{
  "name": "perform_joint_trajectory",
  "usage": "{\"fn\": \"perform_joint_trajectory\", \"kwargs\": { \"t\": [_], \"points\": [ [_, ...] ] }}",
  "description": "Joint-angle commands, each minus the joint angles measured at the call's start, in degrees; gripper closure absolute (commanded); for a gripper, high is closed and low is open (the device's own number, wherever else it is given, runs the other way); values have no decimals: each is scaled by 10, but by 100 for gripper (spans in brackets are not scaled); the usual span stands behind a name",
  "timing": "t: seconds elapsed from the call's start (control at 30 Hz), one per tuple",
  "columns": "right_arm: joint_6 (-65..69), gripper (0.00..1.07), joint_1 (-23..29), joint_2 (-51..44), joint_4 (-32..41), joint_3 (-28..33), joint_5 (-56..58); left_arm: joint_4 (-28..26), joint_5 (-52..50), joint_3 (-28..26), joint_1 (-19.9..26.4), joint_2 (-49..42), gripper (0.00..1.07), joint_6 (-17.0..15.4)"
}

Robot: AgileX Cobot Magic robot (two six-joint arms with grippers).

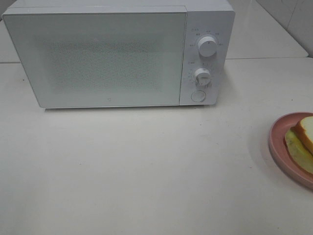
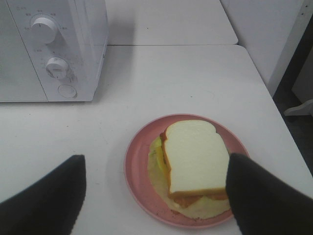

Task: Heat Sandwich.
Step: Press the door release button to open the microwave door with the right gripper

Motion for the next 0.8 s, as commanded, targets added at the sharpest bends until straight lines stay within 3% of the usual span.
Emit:
{"fn": "perform_joint_trajectory", "kwargs": {
  "t": [0.03, 0.8],
  "points": [
    [-1, 31, -5, 42, 0, 14, -54, -2, -4, 2, 1, -17, 5, -3],
    [-1, 31, -5, 289, 0, 39, -287, -2, -4, 2, 1, -17, 5, -3]
  ]
}}
